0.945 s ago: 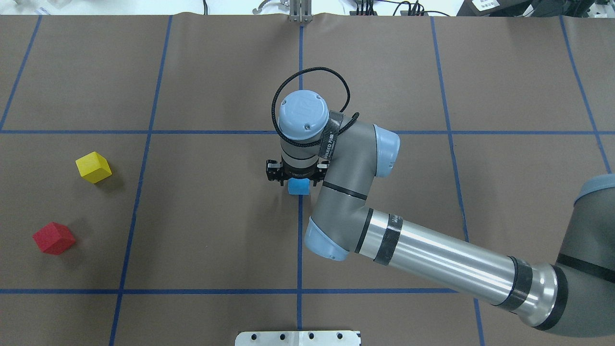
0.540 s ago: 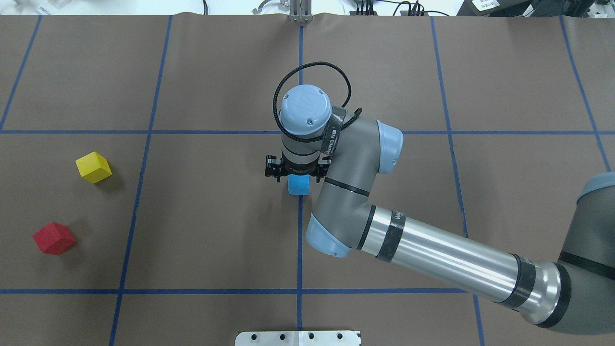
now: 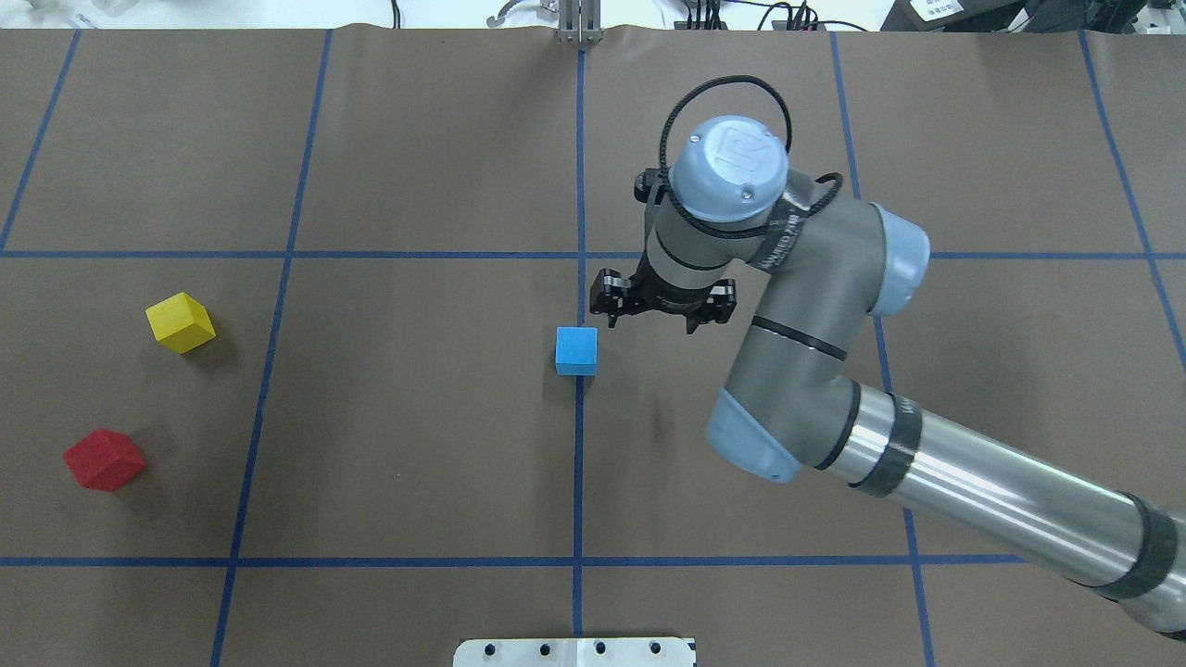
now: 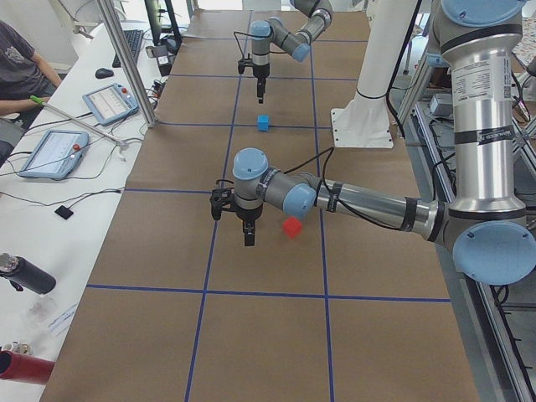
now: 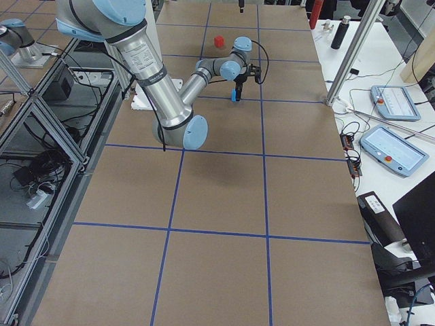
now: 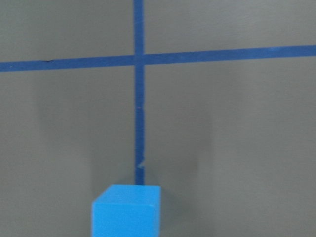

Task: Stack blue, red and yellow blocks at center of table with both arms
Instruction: 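Raise the right gripper away while the left gripper grasps the red cube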

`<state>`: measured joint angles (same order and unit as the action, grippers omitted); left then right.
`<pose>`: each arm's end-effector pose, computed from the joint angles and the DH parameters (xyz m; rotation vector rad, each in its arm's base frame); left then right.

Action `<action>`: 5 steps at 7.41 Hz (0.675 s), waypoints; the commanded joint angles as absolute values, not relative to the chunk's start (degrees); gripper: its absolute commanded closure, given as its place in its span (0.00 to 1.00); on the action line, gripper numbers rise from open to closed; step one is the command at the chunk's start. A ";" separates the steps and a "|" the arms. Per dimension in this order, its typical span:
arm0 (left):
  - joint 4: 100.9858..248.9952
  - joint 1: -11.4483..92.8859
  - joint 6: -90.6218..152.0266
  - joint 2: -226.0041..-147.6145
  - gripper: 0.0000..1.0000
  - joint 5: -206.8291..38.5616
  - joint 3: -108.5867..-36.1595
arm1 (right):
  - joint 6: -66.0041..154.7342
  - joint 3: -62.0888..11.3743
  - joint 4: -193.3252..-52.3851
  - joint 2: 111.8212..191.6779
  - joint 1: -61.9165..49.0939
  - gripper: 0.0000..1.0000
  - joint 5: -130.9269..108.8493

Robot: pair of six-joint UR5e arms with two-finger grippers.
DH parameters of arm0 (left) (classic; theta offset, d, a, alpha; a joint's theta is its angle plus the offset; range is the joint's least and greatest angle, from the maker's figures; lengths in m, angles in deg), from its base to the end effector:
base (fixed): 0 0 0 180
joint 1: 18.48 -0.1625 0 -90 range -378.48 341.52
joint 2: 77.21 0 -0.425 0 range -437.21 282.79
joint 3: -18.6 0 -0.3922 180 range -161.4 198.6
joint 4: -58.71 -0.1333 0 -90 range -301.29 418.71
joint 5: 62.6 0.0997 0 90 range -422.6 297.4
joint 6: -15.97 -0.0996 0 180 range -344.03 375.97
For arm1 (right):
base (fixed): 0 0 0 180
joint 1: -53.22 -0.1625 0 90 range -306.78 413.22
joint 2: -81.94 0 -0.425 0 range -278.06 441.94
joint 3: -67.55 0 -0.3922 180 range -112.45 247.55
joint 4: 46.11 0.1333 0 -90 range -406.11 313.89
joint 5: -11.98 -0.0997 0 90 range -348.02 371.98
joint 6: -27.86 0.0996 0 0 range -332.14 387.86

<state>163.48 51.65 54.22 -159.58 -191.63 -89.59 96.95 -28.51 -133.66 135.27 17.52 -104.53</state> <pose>0.0874 -0.4494 0.5391 0.0459 0.7919 -0.1533 -0.4966 -0.4663 0.2294 -0.0188 -0.8882 0.0586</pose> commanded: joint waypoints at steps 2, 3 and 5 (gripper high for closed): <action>170.64 41.86 62.62 -158.70 0.00 -189.16 -90.04 | 90.83 -37.72 -133.56 148.18 11.13 0.00 -109.65; 172.60 39.12 74.91 -158.25 0.00 -189.16 -90.04 | 87.84 -37.92 -133.21 150.04 10.51 0.00 -109.66; 183.89 31.66 88.72 -152.24 0.00 -183.66 -90.82 | 87.28 -37.74 -133.21 150.50 10.33 0.00 -109.66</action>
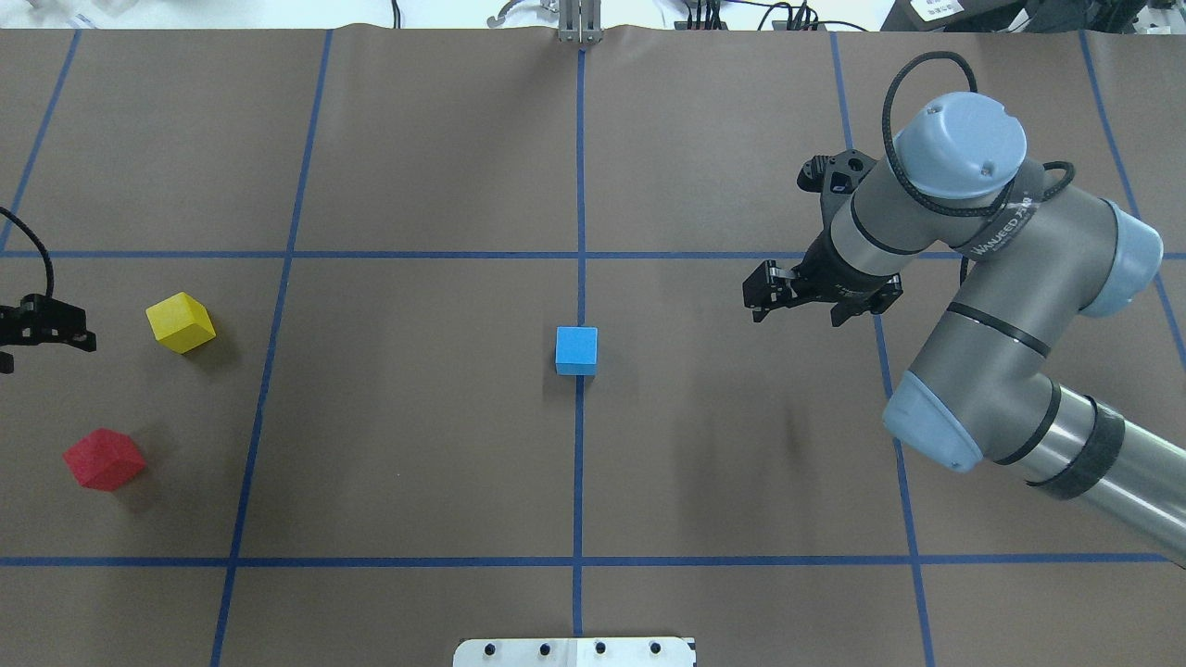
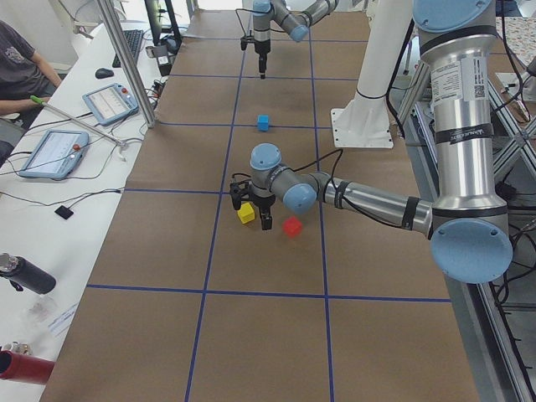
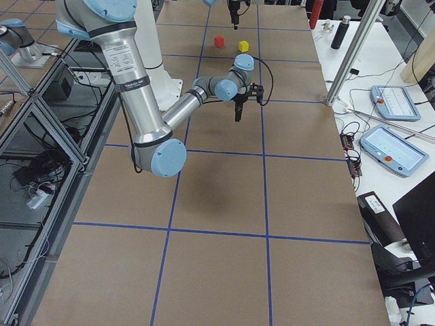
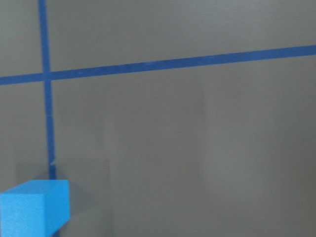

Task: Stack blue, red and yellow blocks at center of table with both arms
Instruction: 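Raise the right gripper away while the left gripper grasps the red cube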

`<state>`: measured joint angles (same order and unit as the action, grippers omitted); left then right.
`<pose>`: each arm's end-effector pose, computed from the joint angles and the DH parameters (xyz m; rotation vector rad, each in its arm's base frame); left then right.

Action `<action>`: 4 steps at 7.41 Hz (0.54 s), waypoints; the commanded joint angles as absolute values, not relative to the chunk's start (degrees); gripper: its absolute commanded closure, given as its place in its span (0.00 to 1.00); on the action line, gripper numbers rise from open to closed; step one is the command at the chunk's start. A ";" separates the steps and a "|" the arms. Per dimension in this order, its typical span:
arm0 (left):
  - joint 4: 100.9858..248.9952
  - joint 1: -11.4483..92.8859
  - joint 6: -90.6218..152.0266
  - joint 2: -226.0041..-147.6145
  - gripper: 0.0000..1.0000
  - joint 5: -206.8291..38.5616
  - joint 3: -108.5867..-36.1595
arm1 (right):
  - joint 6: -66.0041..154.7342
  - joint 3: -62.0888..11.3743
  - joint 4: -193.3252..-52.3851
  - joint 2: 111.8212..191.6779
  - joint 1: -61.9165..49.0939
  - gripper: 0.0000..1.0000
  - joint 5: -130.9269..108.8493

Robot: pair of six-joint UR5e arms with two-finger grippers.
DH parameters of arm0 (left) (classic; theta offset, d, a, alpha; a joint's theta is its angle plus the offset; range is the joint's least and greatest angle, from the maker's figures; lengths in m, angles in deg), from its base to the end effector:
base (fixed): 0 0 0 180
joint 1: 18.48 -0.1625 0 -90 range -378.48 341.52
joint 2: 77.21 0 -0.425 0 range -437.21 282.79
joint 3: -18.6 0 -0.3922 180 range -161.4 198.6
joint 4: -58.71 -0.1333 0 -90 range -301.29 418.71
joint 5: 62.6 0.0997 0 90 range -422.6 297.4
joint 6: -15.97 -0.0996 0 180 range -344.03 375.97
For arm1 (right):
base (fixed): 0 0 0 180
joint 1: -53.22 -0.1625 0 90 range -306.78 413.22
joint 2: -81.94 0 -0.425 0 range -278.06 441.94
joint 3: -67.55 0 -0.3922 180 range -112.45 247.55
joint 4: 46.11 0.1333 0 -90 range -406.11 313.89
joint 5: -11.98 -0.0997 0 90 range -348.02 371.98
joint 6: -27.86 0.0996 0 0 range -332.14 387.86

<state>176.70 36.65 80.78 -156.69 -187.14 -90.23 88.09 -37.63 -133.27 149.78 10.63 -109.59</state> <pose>0.1882 -0.4044 0.5308 -0.0492 0.8468 -0.3001 -0.3891 -0.4679 0.3187 -0.0229 -0.8617 0.0166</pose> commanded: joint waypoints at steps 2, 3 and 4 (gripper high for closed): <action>191.69 27.15 95.37 -146.92 0.00 -179.67 -91.00 | 87.28 -37.83 -133.21 150.76 10.15 0.00 -109.66; 191.78 24.53 101.86 -147.00 0.00 -179.24 -91.00 | 87.28 -38.00 -133.21 150.76 10.07 0.00 -109.66; 191.69 21.98 105.06 -147.17 0.00 -176.80 -90.92 | 87.28 -38.01 -133.21 150.85 9.98 0.00 -109.66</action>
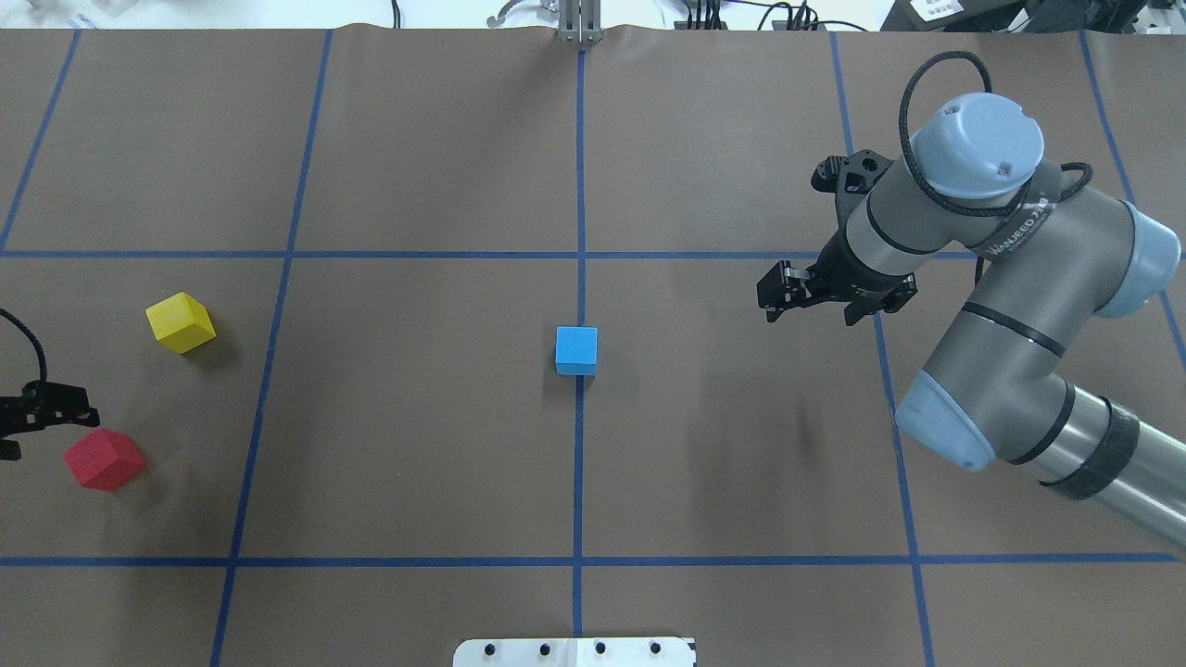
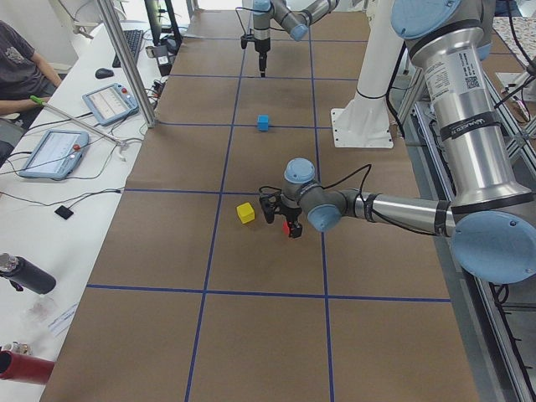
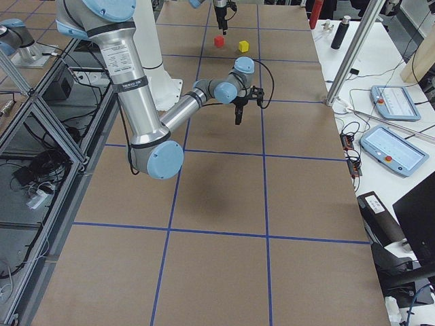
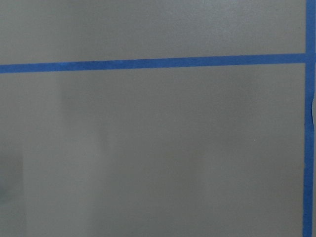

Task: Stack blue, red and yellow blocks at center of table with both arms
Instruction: 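Raise the right gripper away while the left gripper grasps the red cube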

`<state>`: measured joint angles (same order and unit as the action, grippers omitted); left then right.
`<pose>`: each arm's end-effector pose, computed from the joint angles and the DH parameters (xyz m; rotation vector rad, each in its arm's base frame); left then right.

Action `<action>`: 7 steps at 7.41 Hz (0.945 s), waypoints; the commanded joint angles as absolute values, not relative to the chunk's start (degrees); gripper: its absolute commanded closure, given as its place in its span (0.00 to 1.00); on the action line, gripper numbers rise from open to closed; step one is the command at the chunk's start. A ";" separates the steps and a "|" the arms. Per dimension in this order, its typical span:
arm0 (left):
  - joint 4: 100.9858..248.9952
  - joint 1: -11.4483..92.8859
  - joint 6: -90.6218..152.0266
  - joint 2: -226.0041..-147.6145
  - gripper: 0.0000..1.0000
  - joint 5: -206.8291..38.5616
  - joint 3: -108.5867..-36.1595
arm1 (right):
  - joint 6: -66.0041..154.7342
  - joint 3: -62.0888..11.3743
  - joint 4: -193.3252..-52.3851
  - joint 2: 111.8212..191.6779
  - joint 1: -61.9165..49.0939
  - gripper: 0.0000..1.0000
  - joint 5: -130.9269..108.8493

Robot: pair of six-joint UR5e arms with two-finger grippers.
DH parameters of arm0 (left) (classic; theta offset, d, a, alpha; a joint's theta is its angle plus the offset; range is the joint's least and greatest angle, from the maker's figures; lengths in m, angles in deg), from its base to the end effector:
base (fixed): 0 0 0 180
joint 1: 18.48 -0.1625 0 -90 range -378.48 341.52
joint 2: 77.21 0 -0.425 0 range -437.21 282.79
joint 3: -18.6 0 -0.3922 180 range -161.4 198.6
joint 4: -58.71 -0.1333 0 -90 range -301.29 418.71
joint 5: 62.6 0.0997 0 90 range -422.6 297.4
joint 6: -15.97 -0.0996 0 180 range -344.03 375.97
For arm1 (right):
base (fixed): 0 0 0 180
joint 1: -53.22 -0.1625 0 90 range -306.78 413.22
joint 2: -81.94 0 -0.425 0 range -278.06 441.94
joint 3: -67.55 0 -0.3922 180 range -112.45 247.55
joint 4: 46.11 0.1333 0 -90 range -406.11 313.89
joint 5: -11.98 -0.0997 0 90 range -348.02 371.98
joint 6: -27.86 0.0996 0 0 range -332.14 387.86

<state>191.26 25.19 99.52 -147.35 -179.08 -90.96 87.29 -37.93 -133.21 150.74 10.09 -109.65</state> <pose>0.2146 -0.3278 0.5632 -0.0934 0.8488 -0.4398 -0.3818 -0.4687 0.3263 -0.0203 -0.8547 0.0151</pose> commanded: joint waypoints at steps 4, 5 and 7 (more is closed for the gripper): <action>186.42 19.14 107.91 -150.43 0.03 -175.89 -90.13 | 87.28 -38.01 -133.12 152.08 9.80 0.00 -109.66; 186.42 19.05 107.82 -150.43 0.05 -175.89 -90.04 | 87.28 -38.01 -133.12 152.08 9.72 0.00 -109.57; 186.33 17.31 107.90 -150.60 0.19 -175.98 -88.99 | 87.28 -38.01 -133.12 152.43 9.71 0.00 -109.48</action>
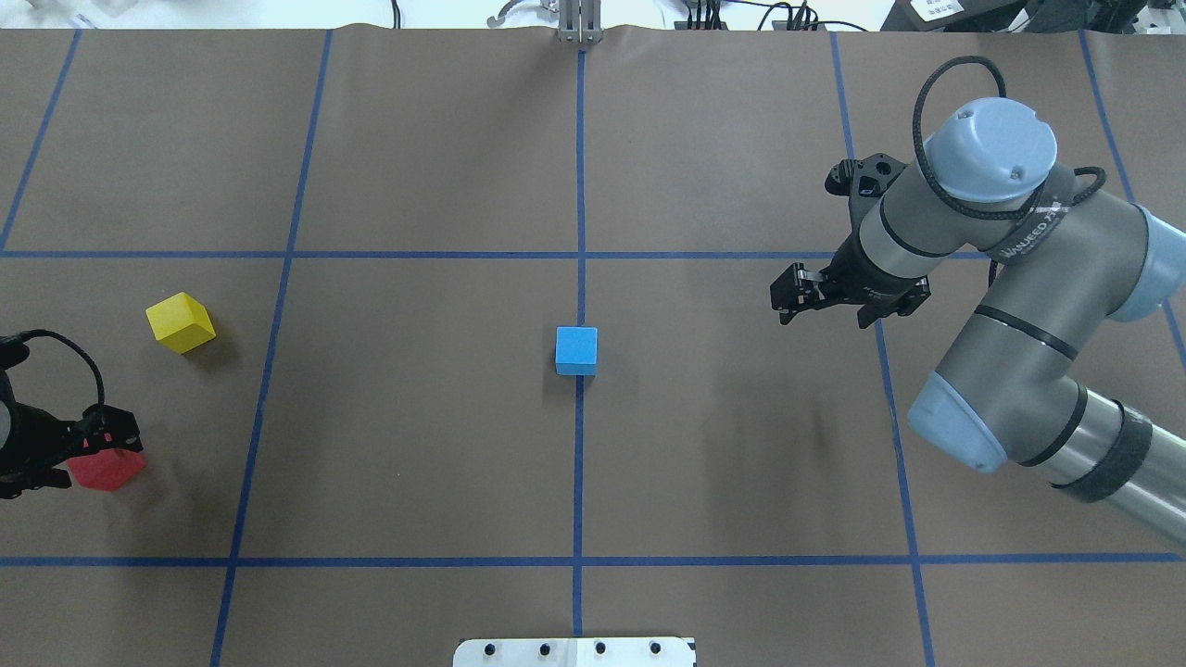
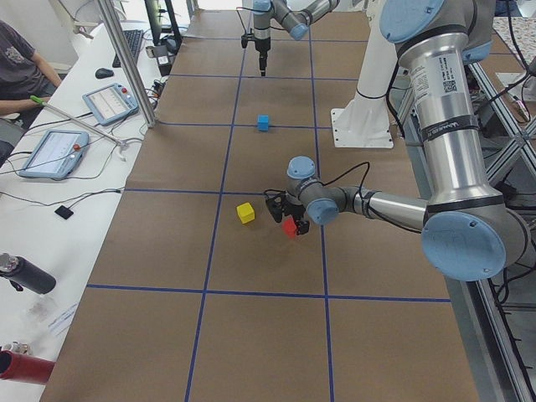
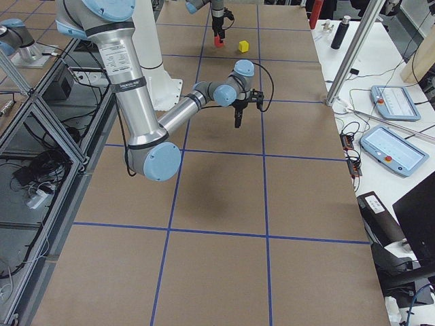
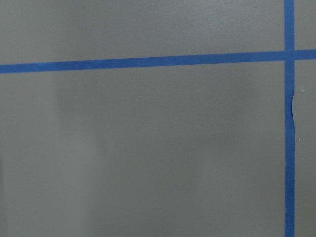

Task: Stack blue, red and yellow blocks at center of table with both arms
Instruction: 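Raise the right gripper away while the left gripper grasps the red cube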

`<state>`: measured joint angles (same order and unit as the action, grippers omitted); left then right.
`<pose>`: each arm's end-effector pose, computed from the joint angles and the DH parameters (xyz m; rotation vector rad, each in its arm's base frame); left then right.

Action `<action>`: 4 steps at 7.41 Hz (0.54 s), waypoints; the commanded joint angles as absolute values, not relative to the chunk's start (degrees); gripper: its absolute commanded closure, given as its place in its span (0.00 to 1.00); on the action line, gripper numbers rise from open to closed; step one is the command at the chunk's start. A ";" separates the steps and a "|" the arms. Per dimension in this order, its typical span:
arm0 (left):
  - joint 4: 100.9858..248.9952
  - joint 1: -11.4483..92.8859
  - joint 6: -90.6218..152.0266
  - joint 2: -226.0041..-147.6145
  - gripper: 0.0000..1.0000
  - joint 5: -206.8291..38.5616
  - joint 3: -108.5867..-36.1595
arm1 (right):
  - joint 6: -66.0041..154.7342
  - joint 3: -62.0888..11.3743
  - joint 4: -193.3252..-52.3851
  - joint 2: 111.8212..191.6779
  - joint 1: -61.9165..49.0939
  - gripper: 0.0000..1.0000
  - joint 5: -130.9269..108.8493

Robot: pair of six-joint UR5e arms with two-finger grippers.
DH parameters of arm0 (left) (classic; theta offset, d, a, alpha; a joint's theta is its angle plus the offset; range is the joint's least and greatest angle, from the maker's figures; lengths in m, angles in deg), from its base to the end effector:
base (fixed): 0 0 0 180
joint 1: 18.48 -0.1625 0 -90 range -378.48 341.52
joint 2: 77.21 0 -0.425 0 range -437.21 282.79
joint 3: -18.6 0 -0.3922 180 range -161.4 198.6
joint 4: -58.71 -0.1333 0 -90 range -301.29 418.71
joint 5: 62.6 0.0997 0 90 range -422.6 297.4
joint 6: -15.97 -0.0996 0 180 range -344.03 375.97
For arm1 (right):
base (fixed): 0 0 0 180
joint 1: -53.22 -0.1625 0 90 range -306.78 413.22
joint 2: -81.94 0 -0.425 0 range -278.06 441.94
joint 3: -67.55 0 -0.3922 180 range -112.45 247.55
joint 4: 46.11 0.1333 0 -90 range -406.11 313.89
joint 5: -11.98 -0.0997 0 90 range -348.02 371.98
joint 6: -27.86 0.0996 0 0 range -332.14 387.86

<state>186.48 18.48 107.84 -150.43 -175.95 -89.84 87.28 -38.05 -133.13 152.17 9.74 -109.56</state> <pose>0.2667 -0.3181 0.5653 -0.1703 0.7728 -0.5023 -0.3754 -0.4679 0.3401 -0.0300 -0.8383 0.0276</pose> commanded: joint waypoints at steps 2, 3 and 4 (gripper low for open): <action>186.33 17.21 107.91 -151.22 0.67 -175.98 -88.19 | 87.37 -37.83 -133.12 152.52 9.89 0.00 -109.04; 186.33 17.21 107.91 -151.31 1.00 -176.33 -89.58 | 87.37 -37.74 -133.12 152.52 9.98 0.00 -109.04; 186.15 17.29 107.82 -151.39 1.00 -176.77 -92.38 | 87.37 -37.74 -133.12 152.52 9.98 0.00 -109.04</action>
